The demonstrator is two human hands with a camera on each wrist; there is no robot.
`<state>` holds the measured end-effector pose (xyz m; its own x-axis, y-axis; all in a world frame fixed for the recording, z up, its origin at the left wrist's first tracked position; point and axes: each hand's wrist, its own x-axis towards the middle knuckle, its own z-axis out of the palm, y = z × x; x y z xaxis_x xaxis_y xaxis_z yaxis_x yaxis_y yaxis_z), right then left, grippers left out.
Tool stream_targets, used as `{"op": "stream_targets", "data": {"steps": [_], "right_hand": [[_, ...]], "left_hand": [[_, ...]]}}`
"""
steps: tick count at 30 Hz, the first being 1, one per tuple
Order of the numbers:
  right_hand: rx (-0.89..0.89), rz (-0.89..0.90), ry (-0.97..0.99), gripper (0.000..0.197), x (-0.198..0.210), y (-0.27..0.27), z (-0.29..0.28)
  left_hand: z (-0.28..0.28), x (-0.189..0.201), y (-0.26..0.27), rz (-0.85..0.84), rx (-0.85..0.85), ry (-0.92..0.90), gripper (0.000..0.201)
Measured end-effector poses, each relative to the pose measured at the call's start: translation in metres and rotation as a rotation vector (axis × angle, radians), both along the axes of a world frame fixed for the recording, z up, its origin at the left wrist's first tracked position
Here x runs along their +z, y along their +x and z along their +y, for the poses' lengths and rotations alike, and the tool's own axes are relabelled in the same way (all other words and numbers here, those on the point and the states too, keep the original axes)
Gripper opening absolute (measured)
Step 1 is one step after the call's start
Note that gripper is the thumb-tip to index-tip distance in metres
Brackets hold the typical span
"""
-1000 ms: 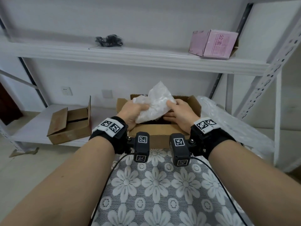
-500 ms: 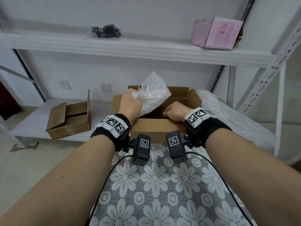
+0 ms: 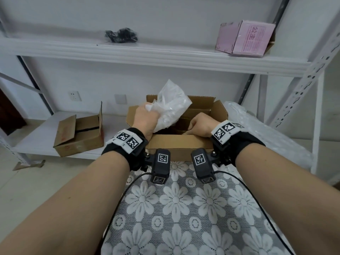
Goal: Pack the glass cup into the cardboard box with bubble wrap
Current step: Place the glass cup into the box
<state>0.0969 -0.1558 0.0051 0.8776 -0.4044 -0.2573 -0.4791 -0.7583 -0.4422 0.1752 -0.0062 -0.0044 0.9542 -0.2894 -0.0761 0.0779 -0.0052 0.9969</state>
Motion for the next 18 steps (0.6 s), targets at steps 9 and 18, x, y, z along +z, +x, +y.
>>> {"op": "stream_targets", "data": {"steps": [9, 18], "right_hand": [[-0.199, -0.518, 0.07, 0.029, -0.002, -0.025, -0.003], [-0.367, -0.904, -0.085, 0.029, 0.014, -0.04, 0.012]], "left_hand": [[-0.005, 0.003, 0.002, -0.013, 0.154, -0.002, 0.028], [-0.006, 0.009, -0.003, -0.209, 0.182, 0.367, 0.02]]}}
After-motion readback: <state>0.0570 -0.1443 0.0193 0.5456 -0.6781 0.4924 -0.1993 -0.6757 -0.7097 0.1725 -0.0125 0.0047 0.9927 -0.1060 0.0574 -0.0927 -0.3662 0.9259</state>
